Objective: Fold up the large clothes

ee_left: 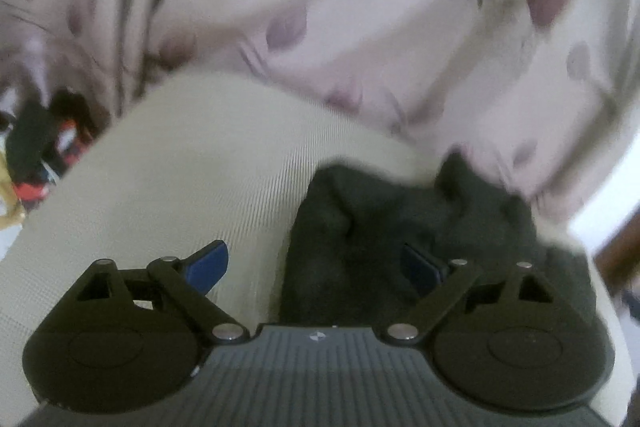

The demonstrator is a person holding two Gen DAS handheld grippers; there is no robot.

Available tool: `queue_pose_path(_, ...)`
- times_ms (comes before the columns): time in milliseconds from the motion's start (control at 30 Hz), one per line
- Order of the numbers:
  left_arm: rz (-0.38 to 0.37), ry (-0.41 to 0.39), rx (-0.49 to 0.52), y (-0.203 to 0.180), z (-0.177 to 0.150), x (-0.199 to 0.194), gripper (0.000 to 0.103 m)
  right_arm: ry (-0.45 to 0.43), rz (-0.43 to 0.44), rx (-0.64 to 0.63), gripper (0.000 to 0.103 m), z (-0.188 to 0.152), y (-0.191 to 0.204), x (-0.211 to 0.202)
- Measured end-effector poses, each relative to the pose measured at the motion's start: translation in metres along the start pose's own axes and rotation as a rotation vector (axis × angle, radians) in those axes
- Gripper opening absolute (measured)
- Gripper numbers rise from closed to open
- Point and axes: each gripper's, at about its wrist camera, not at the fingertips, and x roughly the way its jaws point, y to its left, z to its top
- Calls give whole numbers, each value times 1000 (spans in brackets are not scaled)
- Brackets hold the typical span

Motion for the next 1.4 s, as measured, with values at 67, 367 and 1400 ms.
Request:
queue_pose_path(67,-22,31,14,10,-7,9,91,24,13,-8,70,-1,6,9)
queue_pose_path(367,-296,190,49,24,-14,54,101,69,-17,-12,70,-8,11,27)
queue_pose_path(1400,-456,229,47,22,-15,91,49,66,135,-88,78,2,48,56)
